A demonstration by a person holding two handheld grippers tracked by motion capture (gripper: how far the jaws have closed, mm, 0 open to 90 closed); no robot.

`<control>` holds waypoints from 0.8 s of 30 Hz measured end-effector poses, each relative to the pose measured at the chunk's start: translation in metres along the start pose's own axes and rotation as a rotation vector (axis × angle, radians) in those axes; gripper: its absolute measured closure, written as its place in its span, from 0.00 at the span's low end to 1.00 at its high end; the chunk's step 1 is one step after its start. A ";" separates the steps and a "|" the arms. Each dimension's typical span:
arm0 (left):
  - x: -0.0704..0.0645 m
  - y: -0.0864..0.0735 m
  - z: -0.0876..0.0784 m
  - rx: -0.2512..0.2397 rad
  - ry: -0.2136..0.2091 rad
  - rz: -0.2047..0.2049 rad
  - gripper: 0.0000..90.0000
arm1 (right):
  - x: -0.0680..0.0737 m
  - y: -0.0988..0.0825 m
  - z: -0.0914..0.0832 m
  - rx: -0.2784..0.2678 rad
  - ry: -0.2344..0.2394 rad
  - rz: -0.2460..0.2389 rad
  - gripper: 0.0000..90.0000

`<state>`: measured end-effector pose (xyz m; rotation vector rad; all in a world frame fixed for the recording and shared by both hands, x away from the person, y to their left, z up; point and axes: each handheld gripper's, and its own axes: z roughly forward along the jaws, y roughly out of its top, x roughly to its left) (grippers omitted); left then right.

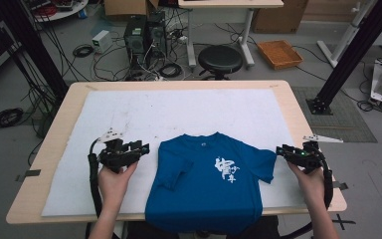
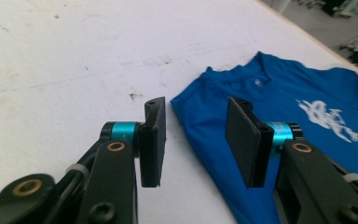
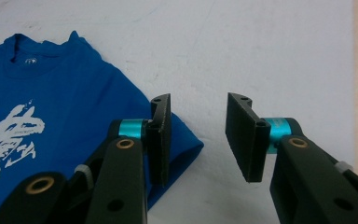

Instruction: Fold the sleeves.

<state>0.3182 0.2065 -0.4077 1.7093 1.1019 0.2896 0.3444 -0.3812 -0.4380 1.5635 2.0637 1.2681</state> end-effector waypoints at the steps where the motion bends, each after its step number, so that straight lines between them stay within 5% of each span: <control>1: 0.001 -0.001 -0.004 -0.001 -0.015 -0.001 0.65 | -0.001 -0.001 0.002 0.011 0.006 0.014 0.69; 6: 0.005 -0.002 -0.012 0.006 -0.037 0.008 0.64 | -0.004 -0.003 0.014 0.071 -0.004 0.022 0.71; 14: 0.009 -0.003 -0.014 -0.001 -0.041 -0.010 0.64 | 0.001 -0.003 0.016 0.072 -0.038 -0.069 0.99; 21: 0.008 -0.002 -0.013 -0.001 -0.045 -0.004 0.64 | 0.003 -0.001 0.006 0.012 -0.041 -0.080 0.99; 24: 0.009 -0.003 -0.013 -0.001 -0.043 -0.009 0.64 | 0.002 -0.001 0.004 -0.003 -0.041 -0.052 0.89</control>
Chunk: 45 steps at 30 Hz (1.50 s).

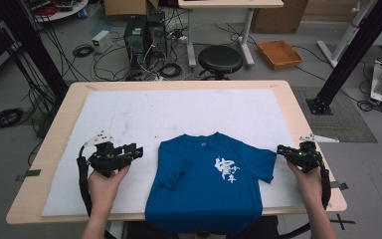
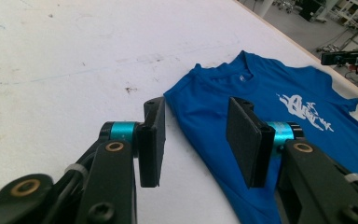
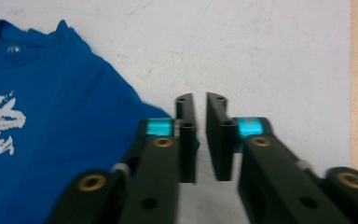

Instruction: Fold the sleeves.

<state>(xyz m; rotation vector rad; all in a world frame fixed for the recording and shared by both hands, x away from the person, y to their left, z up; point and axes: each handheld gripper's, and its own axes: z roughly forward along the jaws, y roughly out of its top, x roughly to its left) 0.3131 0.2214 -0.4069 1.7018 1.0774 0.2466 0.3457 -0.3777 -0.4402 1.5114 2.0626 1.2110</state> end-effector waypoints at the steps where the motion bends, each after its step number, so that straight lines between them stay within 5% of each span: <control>1: 0.000 0.000 0.000 -0.001 -0.001 -0.003 0.64 | -0.001 0.000 0.000 -0.006 0.001 -0.001 0.87; 3: 0.001 -0.001 0.000 0.000 0.000 -0.003 0.64 | -0.003 0.000 0.000 -0.007 0.001 0.007 0.79; 8: 0.001 -0.001 0.000 0.001 -0.003 -0.003 0.64 | 0.000 -0.001 0.009 0.047 0.009 -0.012 0.79; 12: 0.000 -0.001 0.001 0.007 -0.007 -0.001 0.64 | 0.003 -0.003 0.015 0.079 0.006 -0.063 0.98; 17: 0.001 -0.001 0.002 0.008 -0.009 -0.003 0.64 | 0.011 0.003 0.003 0.047 0.034 -0.048 0.99; 28: 0.002 0.000 0.007 0.011 -0.022 -0.014 0.64 | 0.090 0.031 -0.017 0.014 -0.001 -0.234 0.99; 37: -0.001 0.001 0.010 0.020 -0.040 -0.009 0.64 | 0.150 0.048 0.008 0.072 -0.044 -0.335 0.99; 45: -0.001 0.000 0.015 0.036 -0.052 -0.007 0.64 | 0.180 0.056 0.042 0.102 -0.026 -0.342 0.99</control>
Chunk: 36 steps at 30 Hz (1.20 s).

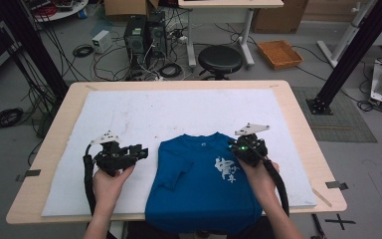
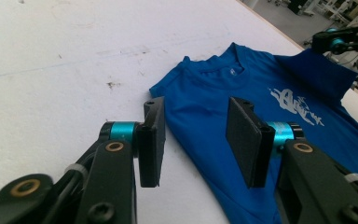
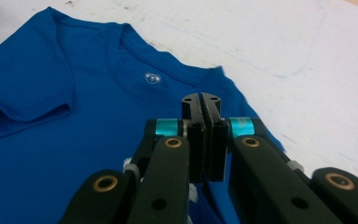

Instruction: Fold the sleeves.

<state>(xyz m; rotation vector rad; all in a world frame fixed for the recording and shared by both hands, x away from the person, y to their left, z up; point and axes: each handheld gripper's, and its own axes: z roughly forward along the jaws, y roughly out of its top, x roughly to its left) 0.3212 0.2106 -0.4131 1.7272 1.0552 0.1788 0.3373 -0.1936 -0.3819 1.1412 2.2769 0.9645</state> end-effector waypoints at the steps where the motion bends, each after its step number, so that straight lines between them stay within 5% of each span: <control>1: 0.000 0.000 0.001 0.003 -0.001 0.001 0.64 | 0.002 0.001 0.003 0.002 0.004 -0.006 0.99; 10: -0.002 -0.002 0.004 0.008 -0.001 -0.004 0.63 | 0.005 0.000 0.008 -0.064 0.085 0.022 0.88; 13: -0.003 -0.002 0.005 0.010 0.003 0.000 0.62 | -0.006 -0.007 -0.003 -0.105 0.081 0.025 0.84; 19: -0.004 -0.002 0.006 -0.004 0.007 -0.003 0.58 | -0.044 -0.033 -0.024 -0.177 0.067 0.109 0.75; 25: -0.005 -0.002 0.012 0.000 0.022 0.000 0.57 | -0.073 -0.058 -0.030 -0.210 0.055 0.168 0.62; 31: -0.008 -0.005 0.014 0.002 0.055 0.053 0.54 | -0.086 -0.074 -0.032 -0.232 0.054 0.193 0.53; 36: -0.010 -0.007 0.006 -0.045 0.084 0.089 0.48 | -0.094 -0.075 -0.038 -0.258 0.055 0.203 0.47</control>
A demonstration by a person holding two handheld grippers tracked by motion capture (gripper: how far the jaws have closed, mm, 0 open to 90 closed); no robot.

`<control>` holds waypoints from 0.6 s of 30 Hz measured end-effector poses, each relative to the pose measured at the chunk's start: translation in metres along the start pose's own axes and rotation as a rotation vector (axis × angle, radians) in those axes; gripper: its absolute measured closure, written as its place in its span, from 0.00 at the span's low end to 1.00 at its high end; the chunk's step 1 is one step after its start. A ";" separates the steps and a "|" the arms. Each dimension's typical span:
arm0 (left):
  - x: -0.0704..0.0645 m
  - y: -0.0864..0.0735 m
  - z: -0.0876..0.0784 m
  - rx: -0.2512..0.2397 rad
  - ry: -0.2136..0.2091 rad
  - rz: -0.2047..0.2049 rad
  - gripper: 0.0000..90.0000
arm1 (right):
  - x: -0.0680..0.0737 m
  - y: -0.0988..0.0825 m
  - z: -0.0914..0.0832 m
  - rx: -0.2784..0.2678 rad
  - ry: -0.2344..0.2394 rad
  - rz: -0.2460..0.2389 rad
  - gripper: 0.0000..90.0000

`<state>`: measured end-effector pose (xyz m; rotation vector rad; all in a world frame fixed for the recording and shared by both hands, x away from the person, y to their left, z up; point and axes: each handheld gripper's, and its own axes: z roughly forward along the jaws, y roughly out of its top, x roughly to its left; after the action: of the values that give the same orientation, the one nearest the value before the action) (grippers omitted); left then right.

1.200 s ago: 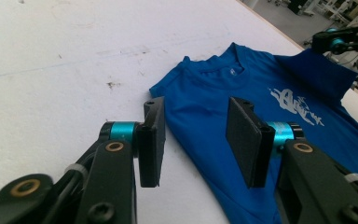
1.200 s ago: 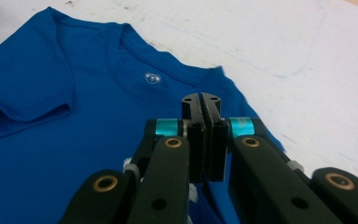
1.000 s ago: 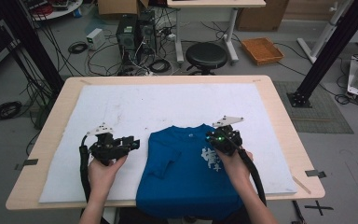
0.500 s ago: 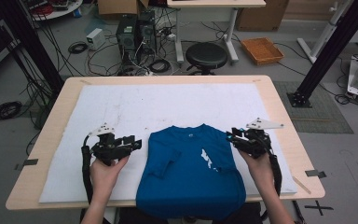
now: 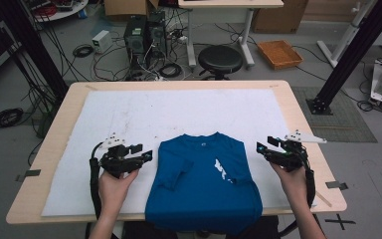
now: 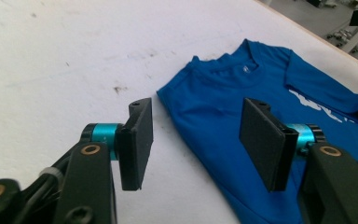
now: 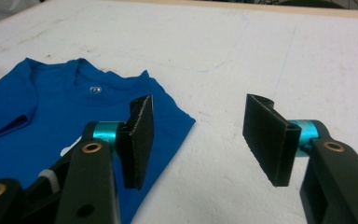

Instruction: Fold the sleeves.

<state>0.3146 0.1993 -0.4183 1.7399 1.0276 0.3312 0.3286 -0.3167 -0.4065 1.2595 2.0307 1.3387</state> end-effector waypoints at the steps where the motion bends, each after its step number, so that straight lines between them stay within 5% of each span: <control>1: 0.000 0.000 -0.002 -0.012 0.004 0.004 0.47 | -0.001 0.000 -0.001 -0.006 0.002 -0.003 0.46; 8: -0.005 -0.001 -0.010 -0.064 0.036 0.068 0.45 | -0.005 0.001 -0.008 -0.028 -0.009 0.012 0.42; 18: -0.008 -0.001 -0.010 -0.057 0.061 0.119 0.41 | -0.007 0.001 -0.010 -0.030 -0.012 0.024 0.41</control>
<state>0.3028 0.1999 -0.4125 1.7522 0.9509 0.4878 0.3255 -0.3275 -0.4025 1.2800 1.9854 1.3647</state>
